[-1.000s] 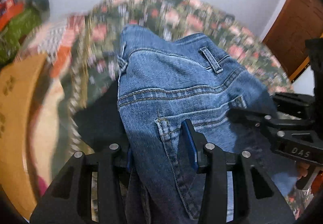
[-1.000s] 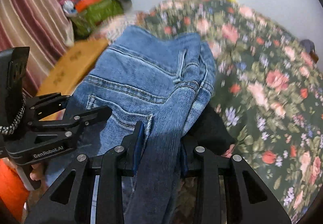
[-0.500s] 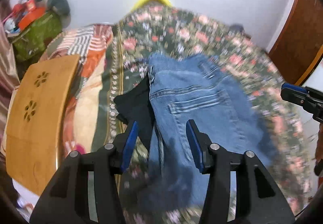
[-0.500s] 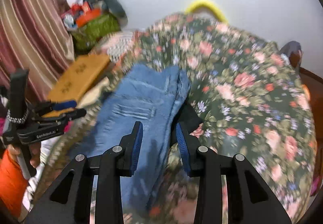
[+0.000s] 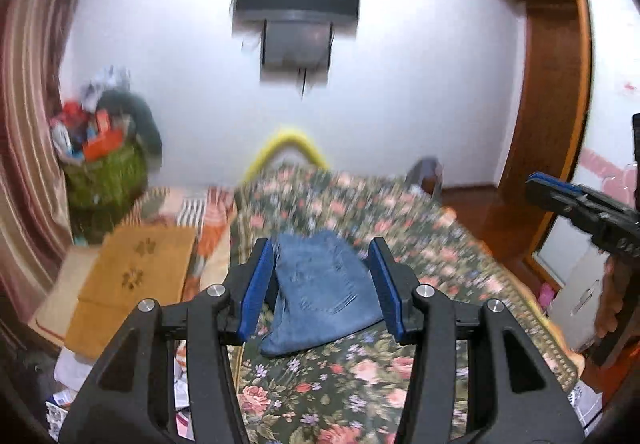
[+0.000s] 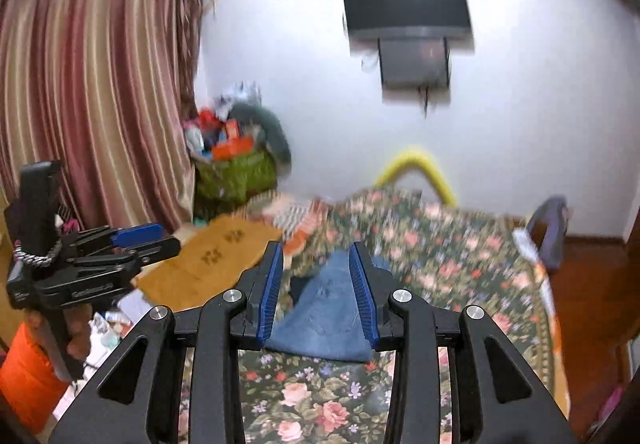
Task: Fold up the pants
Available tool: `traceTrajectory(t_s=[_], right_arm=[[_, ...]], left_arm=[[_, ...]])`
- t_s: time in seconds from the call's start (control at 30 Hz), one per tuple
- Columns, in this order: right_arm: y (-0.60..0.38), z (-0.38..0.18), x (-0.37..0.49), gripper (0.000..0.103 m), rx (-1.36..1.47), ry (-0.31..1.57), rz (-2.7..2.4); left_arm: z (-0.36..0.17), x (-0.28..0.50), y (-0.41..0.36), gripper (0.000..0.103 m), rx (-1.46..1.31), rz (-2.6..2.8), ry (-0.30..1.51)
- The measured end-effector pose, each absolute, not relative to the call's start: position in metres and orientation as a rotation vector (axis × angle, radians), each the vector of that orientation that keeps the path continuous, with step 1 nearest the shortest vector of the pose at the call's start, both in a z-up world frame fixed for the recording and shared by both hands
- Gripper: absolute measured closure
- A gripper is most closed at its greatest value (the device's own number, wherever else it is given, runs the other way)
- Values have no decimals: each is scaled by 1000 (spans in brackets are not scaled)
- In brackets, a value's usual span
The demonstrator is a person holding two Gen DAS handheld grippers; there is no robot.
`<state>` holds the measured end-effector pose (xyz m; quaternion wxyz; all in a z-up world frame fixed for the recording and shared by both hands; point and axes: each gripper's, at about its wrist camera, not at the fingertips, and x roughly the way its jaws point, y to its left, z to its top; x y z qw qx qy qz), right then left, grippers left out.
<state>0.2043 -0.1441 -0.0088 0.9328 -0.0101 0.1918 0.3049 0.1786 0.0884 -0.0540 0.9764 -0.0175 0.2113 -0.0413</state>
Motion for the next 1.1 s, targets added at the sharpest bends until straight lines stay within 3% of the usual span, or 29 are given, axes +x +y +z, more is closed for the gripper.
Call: traceTrajectory(t_s=[0.2,0.27,0.4,0.47,0.53,0.67,1.1], right_arm=[[-154,10,140,69,-19,258,600],[-155,11,121,64,-5,230,600],[-155,6,102,35,10,192,587],[-153,3,100,27,2,179,566],[-151,2,97,17,-2,168,550],[-150,2,93,0,19,162,526],[-151,-4,81,0,9,158,494]], left_arm=[[-24,102,63,51,-8,-22,264],[-24,88,56,39,-3,-1,236],[-27,66,48,27,12,21,188],[-30,60,47,8,4,15,180],[-32,53,49,1,-6,21,164],[-36,45,50,0,5,40,153],[-42,34,43,0,9,21,142]])
